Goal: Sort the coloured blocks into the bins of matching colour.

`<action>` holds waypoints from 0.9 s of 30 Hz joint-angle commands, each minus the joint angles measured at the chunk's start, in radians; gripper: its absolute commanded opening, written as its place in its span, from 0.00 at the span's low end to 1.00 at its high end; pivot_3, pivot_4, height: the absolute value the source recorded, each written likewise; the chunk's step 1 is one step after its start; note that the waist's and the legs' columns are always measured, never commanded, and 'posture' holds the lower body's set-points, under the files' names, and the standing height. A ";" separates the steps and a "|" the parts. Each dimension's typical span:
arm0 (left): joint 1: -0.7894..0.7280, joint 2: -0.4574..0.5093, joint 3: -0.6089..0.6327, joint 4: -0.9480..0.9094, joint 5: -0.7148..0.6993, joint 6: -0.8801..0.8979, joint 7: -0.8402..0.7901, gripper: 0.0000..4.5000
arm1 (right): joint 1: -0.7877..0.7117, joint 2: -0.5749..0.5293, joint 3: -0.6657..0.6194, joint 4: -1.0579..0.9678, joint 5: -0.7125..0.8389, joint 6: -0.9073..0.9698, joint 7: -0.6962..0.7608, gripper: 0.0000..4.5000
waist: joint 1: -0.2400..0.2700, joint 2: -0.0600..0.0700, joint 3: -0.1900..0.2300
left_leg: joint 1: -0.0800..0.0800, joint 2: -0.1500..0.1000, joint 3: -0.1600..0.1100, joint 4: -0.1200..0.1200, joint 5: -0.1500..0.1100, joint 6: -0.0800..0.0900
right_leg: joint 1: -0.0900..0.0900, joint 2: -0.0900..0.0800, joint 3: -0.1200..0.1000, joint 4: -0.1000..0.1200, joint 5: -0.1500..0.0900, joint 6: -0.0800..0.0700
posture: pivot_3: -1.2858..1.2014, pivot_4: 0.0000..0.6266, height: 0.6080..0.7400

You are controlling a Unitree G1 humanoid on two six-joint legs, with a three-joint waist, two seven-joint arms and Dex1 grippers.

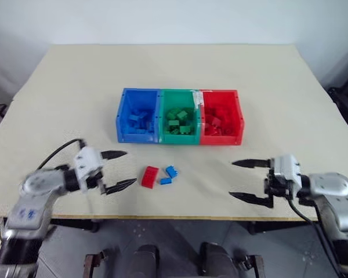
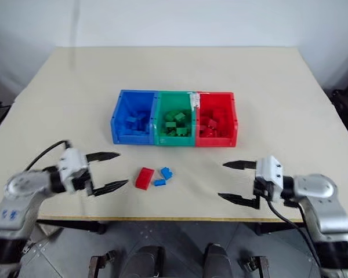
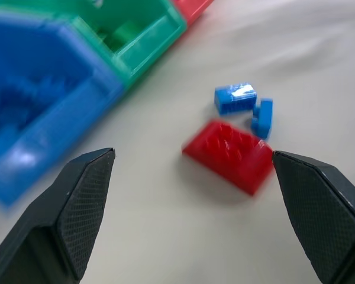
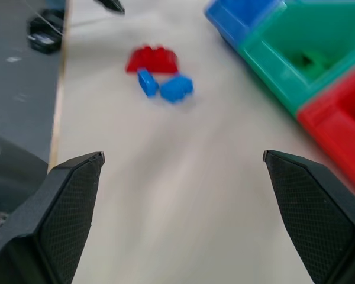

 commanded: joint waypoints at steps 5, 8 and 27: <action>-0.372 -0.067 -0.253 0.205 0.154 -0.023 -0.143 1.00 | 0.101 -0.023 -0.065 -0.180 0.054 0.079 -0.095 1.00 | -0.006 0.000 0.000 | -0.001 0.000 0.001 0.002 -0.001 0.001 | 0.000 0.000 0.000 0.000 0.001 0.001 | 0.52 0.24 1.00; -0.461 -0.091 -0.364 0.279 0.228 -0.059 -0.231 1.00 | 0.136 -0.023 -0.079 -0.239 0.068 0.108 -0.129 1.00 | -0.008 0.000 0.000 | -0.001 0.000 0.002 0.001 -0.001 0.001 | 0.000 0.000 0.001 -0.001 0.000 0.001 | 0.52 0.24 1.00; -0.566 -0.197 -0.426 0.495 0.323 -0.234 -0.301 0.51 | 0.235 -0.053 -0.117 -0.379 0.114 0.205 -0.215 1.00 | -0.002 -0.003 0.002 | -0.003 0.000 0.002 0.006 -0.002 0.004 | 0.001 0.000 0.001 -0.001 0.001 0.002 | 0.52 0.24 1.00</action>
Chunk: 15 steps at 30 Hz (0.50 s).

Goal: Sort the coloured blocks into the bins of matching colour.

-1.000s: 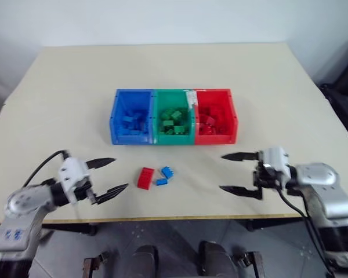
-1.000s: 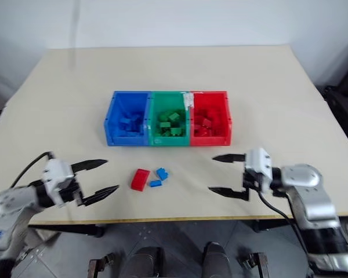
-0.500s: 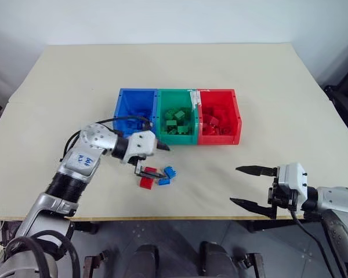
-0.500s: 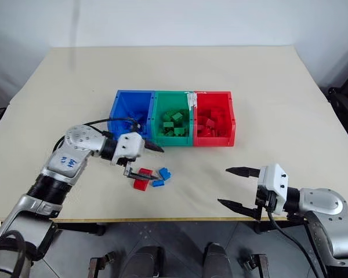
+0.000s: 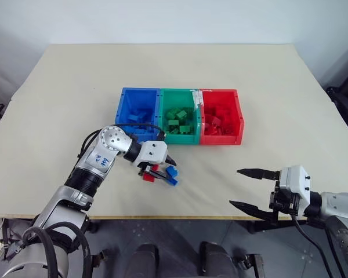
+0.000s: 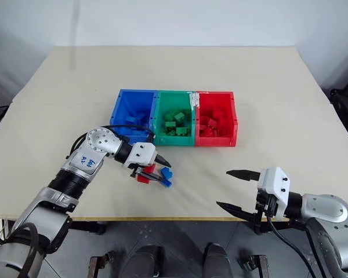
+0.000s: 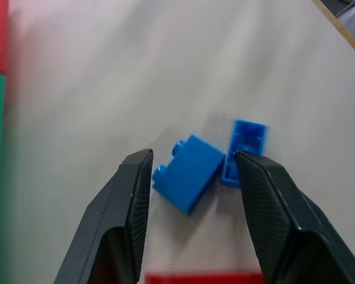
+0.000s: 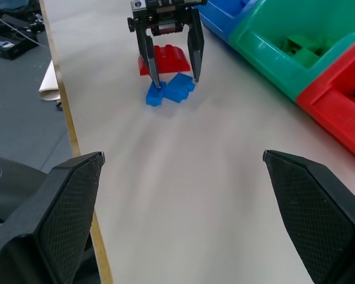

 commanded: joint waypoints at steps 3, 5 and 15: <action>-0.030 0.007 0.004 0.011 0.025 -0.017 -0.013 0.51 | -0.002 -0.017 -0.029 -0.041 0.025 0.009 -0.009 1.00 | 0.002 0.000 0.000 | 0.000 0.000 0.000 0.000 0.000 0.000 | 0.000 0.000 0.000 0.000 0.000 0.000 | 0.52 0.24 1.00; -0.032 -0.001 0.002 0.028 0.038 -0.024 -0.002 0.51 | -0.008 -0.017 -0.027 -0.038 0.024 0.012 -0.011 1.00 | 0.003 0.000 0.000 | 0.000 0.000 0.000 0.001 0.000 0.000 | 0.000 0.000 0.000 0.000 0.000 0.000 | 0.52 0.24 1.00; -0.088 -0.051 -0.006 0.114 0.070 0.013 0.011 0.51 | -0.028 -0.018 -0.012 -0.033 0.018 0.028 -0.015 1.00 | 0.003 0.000 0.000 | -0.001 0.000 0.000 0.001 0.000 0.001 | 0.000 0.000 0.000 0.000 0.001 0.001 | 0.52 0.24 1.00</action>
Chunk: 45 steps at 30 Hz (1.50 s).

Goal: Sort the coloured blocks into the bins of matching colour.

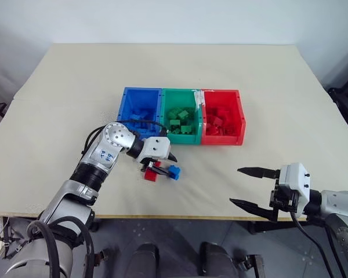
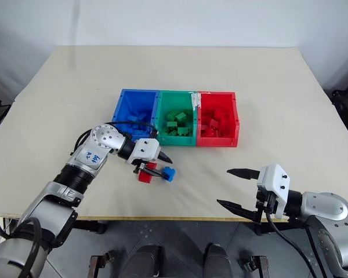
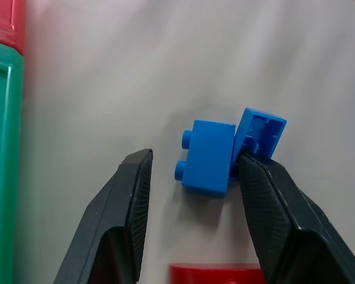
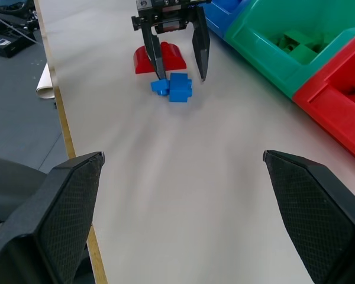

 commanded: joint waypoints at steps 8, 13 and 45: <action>-0.044 -0.030 -0.037 0.040 0.063 0.080 -0.023 0.38 | -0.012 -0.014 -0.003 -0.028 0.012 -0.001 -0.005 1.00 | 0.003 0.000 0.000 | 0.000 0.000 0.000 0.001 0.000 0.000 | 0.001 0.000 0.000 0.000 0.000 0.000 | 0.52 0.24 1.00; -0.022 -0.022 -0.036 0.001 0.060 0.125 -0.039 0.17 | -0.022 -0.010 0.002 -0.025 0.011 -0.001 -0.008 1.00 | 0.002 0.000 0.000 | 0.001 0.000 0.000 0.002 0.000 0.000 | 0.001 0.000 0.000 0.001 0.000 0.000 | 0.52 0.24 1.00; 0.246 0.050 0.119 -0.397 -0.120 0.313 0.130 0.54 | -0.148 0.003 0.090 0.054 0.002 -0.011 -0.005 1.00 | -0.002 -0.001 0.000 | 0.000 0.000 0.000 0.002 -0.001 0.001 | 0.000 0.000 0.001 0.002 0.000 0.000 | 0.52 0.24 1.00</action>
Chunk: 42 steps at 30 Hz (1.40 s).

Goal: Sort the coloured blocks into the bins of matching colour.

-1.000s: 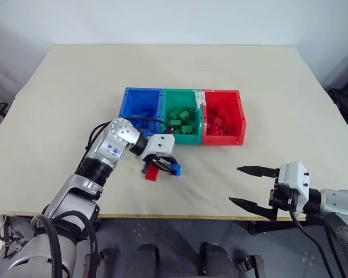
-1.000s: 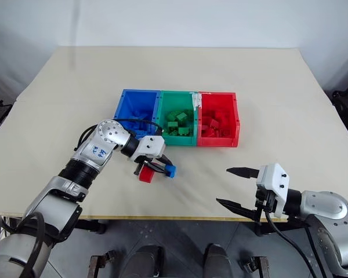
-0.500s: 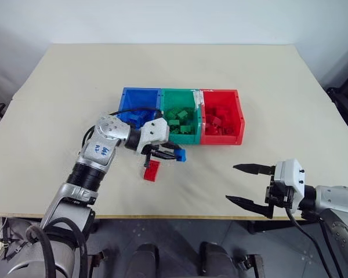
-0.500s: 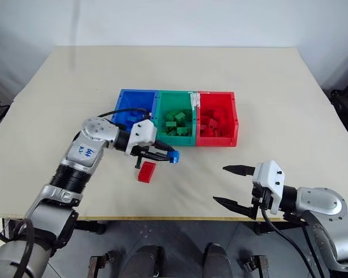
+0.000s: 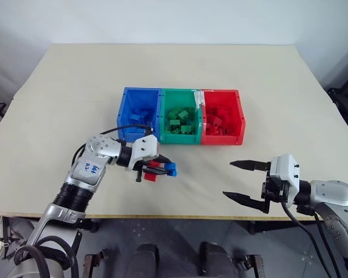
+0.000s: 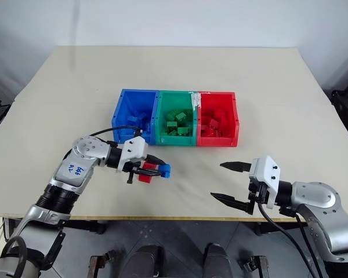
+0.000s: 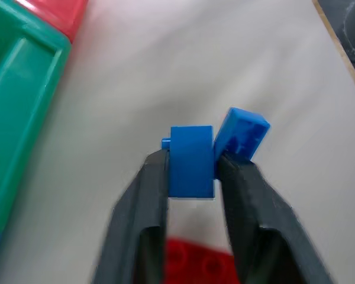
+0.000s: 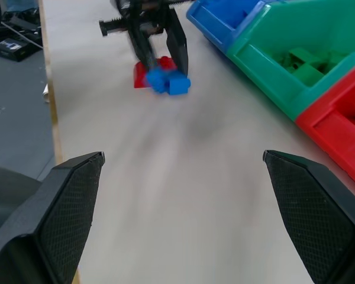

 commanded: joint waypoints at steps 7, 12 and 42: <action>-0.019 0.019 -0.030 -0.025 0.032 -0.002 0.008 1.00 | -0.015 0.002 0.008 -0.020 0.006 -0.001 -0.011 1.00 | -0.001 0.000 0.000 | 0.000 0.000 0.000 0.000 0.000 0.000 | 0.000 0.000 0.000 0.000 0.000 0.000 | 0.52 0.24 1.00; -0.050 0.018 -0.042 -0.006 0.046 -0.010 0.005 1.00 | -0.011 0.001 0.005 -0.017 0.003 -0.005 -0.014 1.00 | 0.001 0.000 0.000 | 0.000 0.000 0.000 0.000 0.000 0.000 | 0.000 0.000 0.000 0.000 0.000 0.000 | 0.52 0.24 1.00; -0.004 0.005 0.257 -0.142 -0.127 0.110 0.255 0.20 | -0.068 0.118 -0.048 -0.021 0.155 -0.014 -0.058 1.00 | -0.004 0.000 0.000 | 0.001 0.000 0.000 0.001 0.000 0.000 | 0.000 0.000 0.000 0.001 0.000 0.000 | 0.52 0.24 1.00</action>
